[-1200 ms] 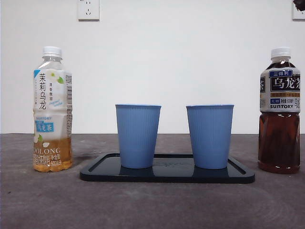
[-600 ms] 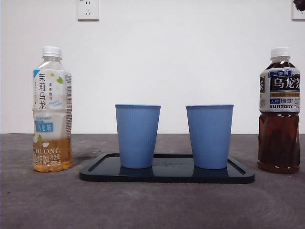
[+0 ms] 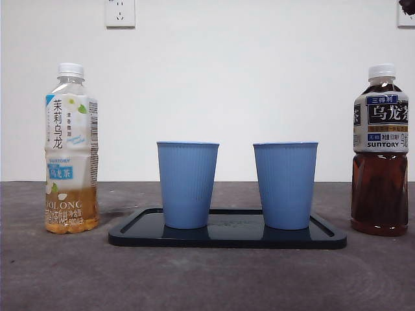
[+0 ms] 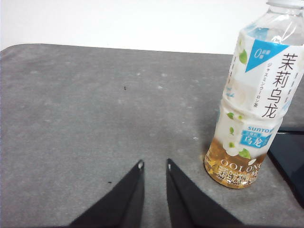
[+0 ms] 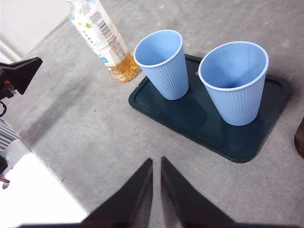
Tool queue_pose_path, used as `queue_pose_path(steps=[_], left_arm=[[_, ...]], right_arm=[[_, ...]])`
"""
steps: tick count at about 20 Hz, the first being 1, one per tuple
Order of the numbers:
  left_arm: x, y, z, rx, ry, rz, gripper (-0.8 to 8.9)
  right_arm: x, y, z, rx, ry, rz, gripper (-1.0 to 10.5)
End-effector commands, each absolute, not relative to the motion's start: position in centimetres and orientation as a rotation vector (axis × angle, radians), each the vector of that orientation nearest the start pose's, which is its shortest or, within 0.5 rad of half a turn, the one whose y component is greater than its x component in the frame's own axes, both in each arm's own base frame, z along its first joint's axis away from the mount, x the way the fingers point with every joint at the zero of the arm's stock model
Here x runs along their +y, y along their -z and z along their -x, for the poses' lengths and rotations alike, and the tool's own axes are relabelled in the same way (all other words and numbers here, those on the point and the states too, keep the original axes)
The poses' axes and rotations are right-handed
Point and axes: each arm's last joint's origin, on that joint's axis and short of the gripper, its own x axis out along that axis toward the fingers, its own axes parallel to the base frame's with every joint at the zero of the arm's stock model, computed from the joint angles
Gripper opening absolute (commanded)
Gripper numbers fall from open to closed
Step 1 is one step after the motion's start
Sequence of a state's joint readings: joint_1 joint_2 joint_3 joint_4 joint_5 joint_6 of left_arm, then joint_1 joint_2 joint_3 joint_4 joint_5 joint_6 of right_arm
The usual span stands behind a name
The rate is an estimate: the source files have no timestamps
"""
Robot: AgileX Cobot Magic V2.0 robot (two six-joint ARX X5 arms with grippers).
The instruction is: Pour the drink into the cup
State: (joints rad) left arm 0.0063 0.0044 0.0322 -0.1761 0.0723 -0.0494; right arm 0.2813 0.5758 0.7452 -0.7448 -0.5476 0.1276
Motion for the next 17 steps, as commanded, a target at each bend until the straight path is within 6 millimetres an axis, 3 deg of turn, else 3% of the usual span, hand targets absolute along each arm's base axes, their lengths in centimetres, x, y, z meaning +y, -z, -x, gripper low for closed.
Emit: queue_pose_path(steps=[1, 6, 9, 14, 17], left_arm=[[-0.1, -15.1, -9.6, 0.163, 0.056, 0.044, 0.68], [-0.1, -15.1, -9.6, 0.163, 0.056, 0.044, 0.68], [-0.1, -15.1, -9.6, 0.162, 0.056, 0.044, 0.68], [-0.1, -15.2, -9.6, 0.155, 0.056, 0.044, 0.68], [-0.1, -15.2, -9.6, 0.155, 0.056, 0.044, 0.68]], right_arm=[[4.5, -30.3, -9.9, 0.614, -0.780, -0.184, 0.2], [3.4, -30.6, -8.7, 0.507, -0.653, -0.118, 0.2], [2.3, -29.6, -8.0, 0.395, -0.533, -0.083, 0.2], [0.9, -24.7, -9.2, 0.012, -0.351, 0.048, 0.2], [0.2, -21.0, -9.6, -0.047, -0.182, 0.092, 0.2]])
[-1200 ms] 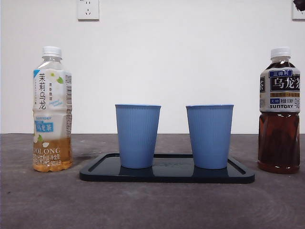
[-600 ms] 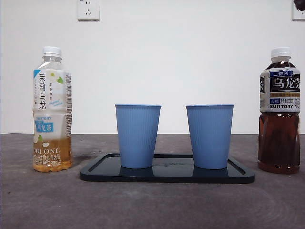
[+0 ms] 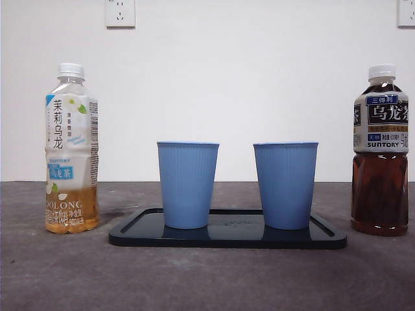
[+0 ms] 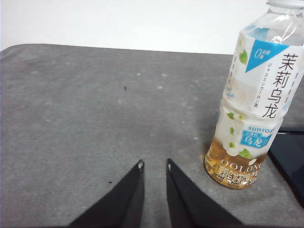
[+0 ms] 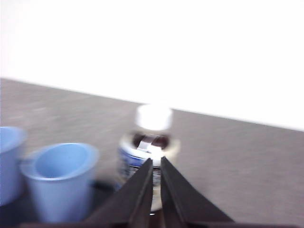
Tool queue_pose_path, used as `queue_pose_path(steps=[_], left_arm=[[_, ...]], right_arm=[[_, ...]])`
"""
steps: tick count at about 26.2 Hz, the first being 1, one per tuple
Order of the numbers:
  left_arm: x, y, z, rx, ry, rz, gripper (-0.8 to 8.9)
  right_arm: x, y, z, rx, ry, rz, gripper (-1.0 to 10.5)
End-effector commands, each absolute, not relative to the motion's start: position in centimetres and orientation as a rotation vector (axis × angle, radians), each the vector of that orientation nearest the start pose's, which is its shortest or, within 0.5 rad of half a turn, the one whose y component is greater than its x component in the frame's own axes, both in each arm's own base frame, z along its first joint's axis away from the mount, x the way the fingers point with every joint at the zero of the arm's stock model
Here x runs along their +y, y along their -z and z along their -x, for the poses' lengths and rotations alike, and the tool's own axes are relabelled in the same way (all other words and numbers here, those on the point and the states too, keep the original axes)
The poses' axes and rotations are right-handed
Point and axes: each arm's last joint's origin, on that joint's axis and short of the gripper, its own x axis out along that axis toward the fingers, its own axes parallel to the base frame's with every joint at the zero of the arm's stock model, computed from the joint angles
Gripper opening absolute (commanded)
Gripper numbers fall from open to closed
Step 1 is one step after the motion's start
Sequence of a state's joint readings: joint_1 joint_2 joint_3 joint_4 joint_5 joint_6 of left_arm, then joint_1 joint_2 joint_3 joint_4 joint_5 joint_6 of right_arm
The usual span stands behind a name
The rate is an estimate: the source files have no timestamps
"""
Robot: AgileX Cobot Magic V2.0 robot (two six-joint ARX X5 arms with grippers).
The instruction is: Pour the drink into the cup
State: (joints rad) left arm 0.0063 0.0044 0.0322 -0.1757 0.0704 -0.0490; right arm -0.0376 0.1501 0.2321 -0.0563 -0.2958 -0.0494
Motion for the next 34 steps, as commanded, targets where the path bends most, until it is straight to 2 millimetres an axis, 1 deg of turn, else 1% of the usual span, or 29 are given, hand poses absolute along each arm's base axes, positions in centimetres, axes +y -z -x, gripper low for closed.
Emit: queue_pose_path(steps=[1, 3, 6, 9, 15, 34], left_arm=[[-0.1, -15.2, -9.6, 0.155, 0.056, 0.044, 0.68], [-0.1, -15.2, -9.6, 0.155, 0.056, 0.044, 0.68], [-0.1, -15.2, -9.6, 0.155, 0.056, 0.044, 0.68], [-0.1, -15.2, -9.6, 0.155, 0.056, 0.044, 0.68], [-0.1, -15.2, -9.6, 0.155, 0.056, 0.044, 0.68], [-0.1, -15.2, -9.6, 0.155, 0.056, 0.044, 0.68]], right_arm=[[0.1, -20.3, -9.7, -0.040, -0.144, 0.091, 0.2], [0.0, -18.8, -9.8, -0.014, -0.066, 0.088, 0.2], [-0.1, -17.3, -9.9, 0.008, -0.027, 0.086, 0.2], [0.0, -16.3, -9.9, 0.036, -0.036, 0.086, 0.2], [0.1, -15.1, -9.6, 0.156, -0.053, 0.083, 0.2], [0.1, -15.2, -9.6, 0.148, -0.056, 0.080, 0.2]])
